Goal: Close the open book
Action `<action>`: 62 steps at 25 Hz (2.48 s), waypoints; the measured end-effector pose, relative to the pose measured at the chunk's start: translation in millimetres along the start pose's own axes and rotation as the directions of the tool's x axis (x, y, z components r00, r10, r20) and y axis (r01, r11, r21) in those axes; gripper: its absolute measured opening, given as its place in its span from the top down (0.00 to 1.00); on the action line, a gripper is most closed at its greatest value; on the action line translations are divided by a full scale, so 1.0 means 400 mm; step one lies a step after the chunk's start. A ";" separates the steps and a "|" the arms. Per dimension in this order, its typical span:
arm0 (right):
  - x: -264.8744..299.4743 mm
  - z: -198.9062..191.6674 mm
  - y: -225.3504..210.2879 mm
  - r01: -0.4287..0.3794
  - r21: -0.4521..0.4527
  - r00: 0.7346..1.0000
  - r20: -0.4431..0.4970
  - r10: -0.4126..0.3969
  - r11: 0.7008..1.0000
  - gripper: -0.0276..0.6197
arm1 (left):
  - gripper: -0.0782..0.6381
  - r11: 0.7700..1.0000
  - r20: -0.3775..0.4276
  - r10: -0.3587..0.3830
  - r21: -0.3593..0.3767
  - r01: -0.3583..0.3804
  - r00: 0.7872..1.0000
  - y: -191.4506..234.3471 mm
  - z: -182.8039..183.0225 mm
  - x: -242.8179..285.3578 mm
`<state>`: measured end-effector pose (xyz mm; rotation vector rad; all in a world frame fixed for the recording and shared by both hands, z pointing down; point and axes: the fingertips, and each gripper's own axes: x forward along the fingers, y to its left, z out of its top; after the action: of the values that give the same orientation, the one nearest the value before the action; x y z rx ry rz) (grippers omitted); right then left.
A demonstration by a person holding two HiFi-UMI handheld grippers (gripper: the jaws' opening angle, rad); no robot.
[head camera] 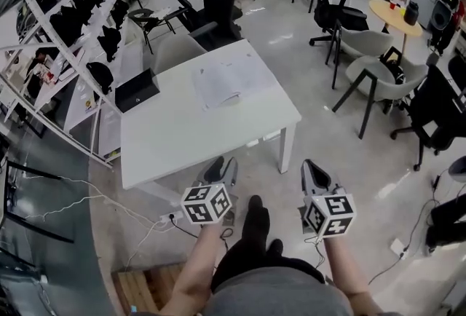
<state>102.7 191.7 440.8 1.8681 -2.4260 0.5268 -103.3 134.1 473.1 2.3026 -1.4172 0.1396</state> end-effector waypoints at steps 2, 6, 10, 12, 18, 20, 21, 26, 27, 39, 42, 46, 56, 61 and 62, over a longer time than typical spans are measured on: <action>0.022 0.001 -0.014 0.009 0.005 1.000 -0.004 -0.009 1.000 0.95 | 0.69 1.000 -0.006 0.001 0.007 -0.001 1.000 0.009 0.004 0.029; 0.077 0.015 -0.041 0.023 0.007 1.000 -0.010 -0.023 1.000 0.95 | 0.68 1.000 -0.021 -0.002 0.024 0.003 1.000 0.030 0.017 0.098; 0.153 0.030 -0.057 0.035 0.001 0.999 -0.021 -0.035 0.999 0.95 | 0.67 1.000 -0.028 -0.008 0.016 0.008 1.000 0.069 0.037 0.178; 0.197 0.044 -0.066 0.041 -0.001 0.999 -0.022 -0.041 0.999 0.95 | 0.66 1.000 -0.032 -0.013 0.014 0.013 0.999 0.086 0.050 0.222; 0.335 0.093 -0.071 0.037 0.001 0.999 -0.024 -0.037 0.999 0.95 | 0.65 1.000 -0.054 -0.015 0.025 0.016 0.998 0.144 0.096 0.333; 0.383 0.108 -0.066 0.033 -0.001 0.999 -0.027 -0.033 0.999 0.95 | 0.65 1.000 -0.058 -0.015 0.017 0.016 0.998 0.168 0.112 0.365; 0.405 0.115 -0.061 0.031 -0.002 0.999 -0.029 -0.031 1.000 0.95 | 0.65 1.000 -0.060 -0.017 0.009 0.018 0.998 0.179 0.119 0.379; 0.509 0.136 -0.036 0.021 -0.003 0.999 -0.038 -0.021 1.000 0.95 | 0.65 0.999 -0.072 -0.023 -0.042 0.020 0.997 0.241 0.144 0.438; 0.529 0.139 -0.032 0.020 -0.004 0.999 -0.040 -0.020 1.000 0.95 | 0.65 0.999 -0.074 -0.022 -0.045 0.018 0.997 0.254 0.147 0.450; 0.672 0.165 -0.010 0.029 -0.019 0.998 -0.055 -0.030 0.999 0.95 | 0.65 0.998 -0.089 -0.009 -0.061 0.003 0.996 0.372 0.180 0.536; 0.690 0.167 -0.012 0.025 -0.021 0.998 -0.065 -0.026 0.999 0.95 | 0.65 0.997 -0.099 -0.012 -0.073 0.004 0.995 0.377 0.179 0.549; 0.726 0.180 -0.012 0.005 -0.036 0.997 -0.073 -0.007 0.999 0.95 | 0.65 0.997 -0.100 0.004 -0.073 -0.011 0.995 0.387 0.183 0.567; 0.844 0.213 -0.037 -0.119 -0.059 0.988 -0.105 0.112 0.991 0.95 | 0.65 0.983 -0.095 0.118 -0.130 -0.130 0.988 0.428 0.197 0.608; 0.908 0.218 -0.064 -0.200 -0.064 0.971 -0.145 0.190 0.978 0.95 | 0.65 0.962 -0.094 0.190 -0.183 -0.205 0.977 0.431 0.184 0.626; 0.917 0.220 -0.068 -0.216 -0.065 0.967 -0.151 0.204 0.974 0.95 | 0.65 0.957 -0.096 0.204 -0.192 -0.219 0.974 0.429 0.181 0.629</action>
<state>42.6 -181.7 449.2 1.4960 -2.5215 0.5429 -143.8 -169.9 536.6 1.9610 -1.5603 0.1386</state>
